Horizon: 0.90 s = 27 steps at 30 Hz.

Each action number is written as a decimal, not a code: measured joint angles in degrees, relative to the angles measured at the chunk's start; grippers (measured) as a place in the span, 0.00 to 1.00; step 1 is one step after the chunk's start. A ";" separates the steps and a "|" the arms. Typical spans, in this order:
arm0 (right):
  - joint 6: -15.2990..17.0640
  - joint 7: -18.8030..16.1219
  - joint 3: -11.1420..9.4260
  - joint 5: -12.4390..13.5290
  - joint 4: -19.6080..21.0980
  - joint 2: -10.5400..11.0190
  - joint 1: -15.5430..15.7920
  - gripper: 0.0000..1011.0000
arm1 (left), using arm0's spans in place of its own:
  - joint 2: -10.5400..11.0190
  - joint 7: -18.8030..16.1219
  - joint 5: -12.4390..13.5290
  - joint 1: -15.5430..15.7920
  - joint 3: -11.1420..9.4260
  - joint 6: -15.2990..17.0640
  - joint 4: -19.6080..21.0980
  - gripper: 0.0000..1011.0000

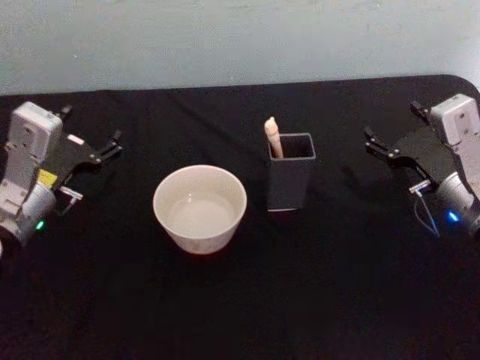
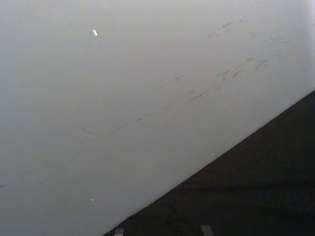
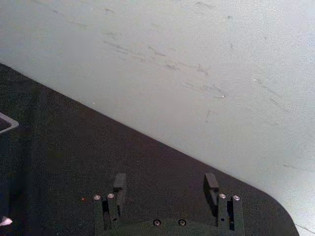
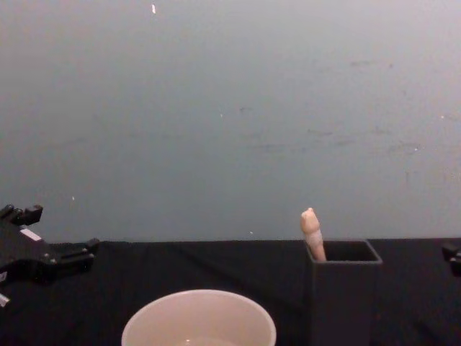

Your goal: Pick up the stirring spoon with one hand, stir inside the cup, then place it back in its original position.

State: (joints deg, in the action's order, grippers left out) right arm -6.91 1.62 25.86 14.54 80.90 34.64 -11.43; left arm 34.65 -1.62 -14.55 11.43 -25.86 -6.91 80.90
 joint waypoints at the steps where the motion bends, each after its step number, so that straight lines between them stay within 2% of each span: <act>1: 0.00 0.00 0.00 0.00 0.00 0.00 0.00 0.99 | 0.00 0.00 0.00 0.00 0.00 0.00 0.00 0.99; 27: 0.00 0.00 0.00 0.00 0.00 0.00 0.00 0.99 | 0.00 0.00 0.00 0.00 0.00 0.00 0.00 0.99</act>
State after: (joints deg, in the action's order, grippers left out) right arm -6.91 1.62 25.86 14.54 80.90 34.65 -11.43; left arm 34.65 -1.62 -14.55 11.43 -25.86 -6.91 80.90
